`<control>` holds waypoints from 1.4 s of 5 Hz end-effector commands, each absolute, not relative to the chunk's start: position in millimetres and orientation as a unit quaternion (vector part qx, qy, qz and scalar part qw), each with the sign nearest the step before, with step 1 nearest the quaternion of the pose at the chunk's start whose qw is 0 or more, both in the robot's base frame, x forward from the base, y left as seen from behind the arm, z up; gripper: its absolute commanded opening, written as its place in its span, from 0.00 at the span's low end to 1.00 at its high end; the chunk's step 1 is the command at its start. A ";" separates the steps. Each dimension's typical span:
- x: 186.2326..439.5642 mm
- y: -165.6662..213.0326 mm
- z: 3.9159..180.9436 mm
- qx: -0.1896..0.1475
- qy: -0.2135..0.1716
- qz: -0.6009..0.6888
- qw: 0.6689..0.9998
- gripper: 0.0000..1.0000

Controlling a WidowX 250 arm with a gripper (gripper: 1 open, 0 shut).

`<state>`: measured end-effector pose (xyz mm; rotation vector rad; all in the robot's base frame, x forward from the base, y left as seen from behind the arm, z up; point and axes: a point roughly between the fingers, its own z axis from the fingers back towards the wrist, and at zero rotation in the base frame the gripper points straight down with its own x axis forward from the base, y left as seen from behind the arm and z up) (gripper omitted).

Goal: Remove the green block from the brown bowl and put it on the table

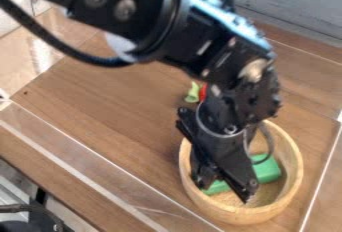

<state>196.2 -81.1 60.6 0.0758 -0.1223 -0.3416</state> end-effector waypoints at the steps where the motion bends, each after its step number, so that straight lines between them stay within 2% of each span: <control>1: 197.2 -86.7 95.6 0.039 -0.086 -0.181 0.979 0.00; 2: 197.4 -85.1 122.8 0.047 -0.085 -0.187 0.977 0.00; 3: 216.3 -75.9 136.5 0.049 -0.095 -0.234 0.966 0.00; 4: 234.1 -70.2 142.6 0.043 -0.112 -0.278 0.953 0.00; 5: 233.8 -79.4 131.9 0.044 -0.124 -0.271 0.954 0.00; 6: 224.4 -89.4 109.6 0.045 -0.131 -0.256 0.957 1.00; 7: 228.0 -78.5 132.9 0.060 -0.137 -0.278 0.949 0.00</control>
